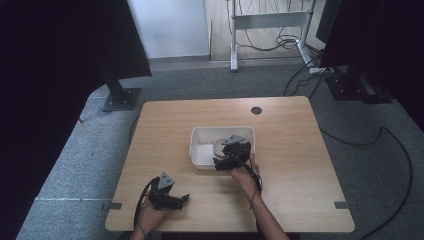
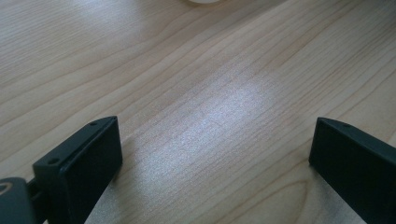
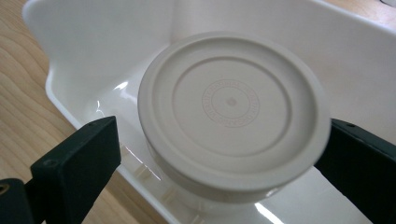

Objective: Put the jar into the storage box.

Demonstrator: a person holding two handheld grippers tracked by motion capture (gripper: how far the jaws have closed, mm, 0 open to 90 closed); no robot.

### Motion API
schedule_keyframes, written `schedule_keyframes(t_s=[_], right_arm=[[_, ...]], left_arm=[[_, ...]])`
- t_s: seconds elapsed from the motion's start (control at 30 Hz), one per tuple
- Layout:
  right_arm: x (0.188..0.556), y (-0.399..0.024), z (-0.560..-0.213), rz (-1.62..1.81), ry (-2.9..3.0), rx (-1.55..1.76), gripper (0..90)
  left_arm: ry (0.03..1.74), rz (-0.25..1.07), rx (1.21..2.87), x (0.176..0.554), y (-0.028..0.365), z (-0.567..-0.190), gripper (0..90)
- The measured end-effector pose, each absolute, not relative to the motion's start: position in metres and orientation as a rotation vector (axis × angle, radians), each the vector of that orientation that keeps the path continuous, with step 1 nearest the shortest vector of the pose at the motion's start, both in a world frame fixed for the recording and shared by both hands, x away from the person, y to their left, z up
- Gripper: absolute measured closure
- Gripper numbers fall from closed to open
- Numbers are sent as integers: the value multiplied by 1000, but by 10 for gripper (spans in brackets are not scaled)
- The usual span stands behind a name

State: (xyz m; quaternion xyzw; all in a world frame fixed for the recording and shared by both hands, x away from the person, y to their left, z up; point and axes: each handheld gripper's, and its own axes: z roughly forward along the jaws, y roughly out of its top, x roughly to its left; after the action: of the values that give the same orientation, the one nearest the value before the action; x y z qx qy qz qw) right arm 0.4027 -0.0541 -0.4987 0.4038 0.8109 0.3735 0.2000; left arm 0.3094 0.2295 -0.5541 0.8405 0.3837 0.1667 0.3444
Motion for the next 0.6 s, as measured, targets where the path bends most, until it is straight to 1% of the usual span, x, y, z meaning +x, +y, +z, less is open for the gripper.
schedule_keyframes(t_s=[0.6], right_arm=[[384,-70,-488,1123,2284,1075,10]], left_arm=[[997,433,2181,309,229,-554,22]])
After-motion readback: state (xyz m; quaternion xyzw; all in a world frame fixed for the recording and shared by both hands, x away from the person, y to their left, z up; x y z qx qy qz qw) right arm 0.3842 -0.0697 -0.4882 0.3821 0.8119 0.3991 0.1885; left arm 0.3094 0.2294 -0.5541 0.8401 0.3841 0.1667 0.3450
